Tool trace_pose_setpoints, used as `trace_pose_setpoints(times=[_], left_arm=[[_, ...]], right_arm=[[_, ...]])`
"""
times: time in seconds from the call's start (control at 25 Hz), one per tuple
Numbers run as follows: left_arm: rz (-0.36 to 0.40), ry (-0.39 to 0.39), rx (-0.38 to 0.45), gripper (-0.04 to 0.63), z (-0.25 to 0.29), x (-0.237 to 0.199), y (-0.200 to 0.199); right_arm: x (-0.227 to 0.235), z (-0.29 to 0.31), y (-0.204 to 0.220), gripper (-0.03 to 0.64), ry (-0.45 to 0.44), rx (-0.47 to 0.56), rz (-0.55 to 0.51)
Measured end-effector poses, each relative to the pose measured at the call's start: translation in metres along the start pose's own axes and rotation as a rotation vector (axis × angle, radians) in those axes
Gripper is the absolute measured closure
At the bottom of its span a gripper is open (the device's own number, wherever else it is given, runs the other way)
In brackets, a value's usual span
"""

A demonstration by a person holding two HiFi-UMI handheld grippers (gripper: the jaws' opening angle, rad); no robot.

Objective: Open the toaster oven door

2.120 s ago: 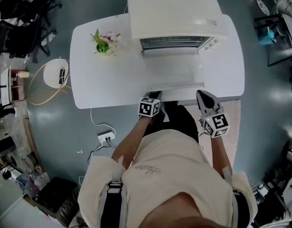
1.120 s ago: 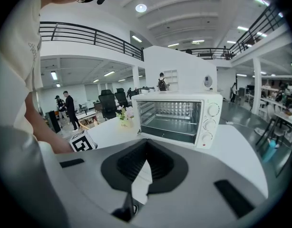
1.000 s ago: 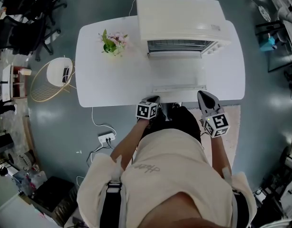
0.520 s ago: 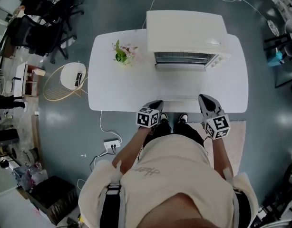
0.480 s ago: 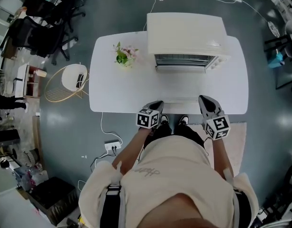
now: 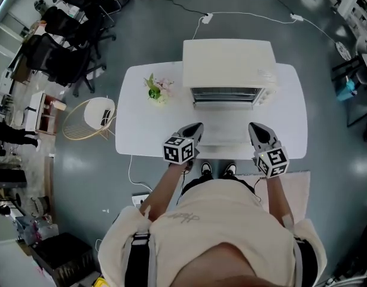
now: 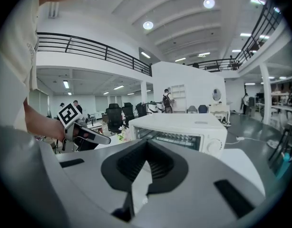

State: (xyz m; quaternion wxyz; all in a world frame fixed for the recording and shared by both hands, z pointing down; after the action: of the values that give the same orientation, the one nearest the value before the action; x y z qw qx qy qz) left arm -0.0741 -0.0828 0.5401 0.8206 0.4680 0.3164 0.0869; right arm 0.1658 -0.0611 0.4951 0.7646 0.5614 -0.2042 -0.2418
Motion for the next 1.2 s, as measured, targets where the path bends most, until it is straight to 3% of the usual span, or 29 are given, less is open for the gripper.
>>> trace_pose_setpoints(times=[0.36, 0.56, 0.88, 1.2], left_arm=[[0.171, 0.064, 0.139, 0.575, 0.01, 0.045, -0.079], [0.229, 0.091, 0.221, 0.575, 0.01, 0.061, -0.119], [0.353, 0.043, 0.339, 0.575, 0.002, 0.077, -0.157], [0.379, -0.016, 0.359, 0.575, -0.001, 0.071, -0.157]], right_arm=[[0.017, 0.016, -0.057, 0.609, -0.017, 0.117, -0.056], [0.025, 0.013, -0.077, 0.609, -0.016, 0.157, -0.09], [0.047, 0.001, -0.102, 0.611, 0.009, 0.209, -0.137], [0.044, -0.002, -0.114, 0.611, 0.003, 0.219, -0.159]])
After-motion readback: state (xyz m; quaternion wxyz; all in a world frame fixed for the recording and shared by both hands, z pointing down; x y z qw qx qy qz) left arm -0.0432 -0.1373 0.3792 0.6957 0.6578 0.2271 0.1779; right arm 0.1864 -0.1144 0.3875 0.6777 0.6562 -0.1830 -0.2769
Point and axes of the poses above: the fingertips, and each gripper's own axes: z forward along the fingers, x to its right, y out of its underside, the point moved 5 cm from there along -z, backward along the fingers, and after that the axes turned 1 degree about x, right-handed, at the moved point
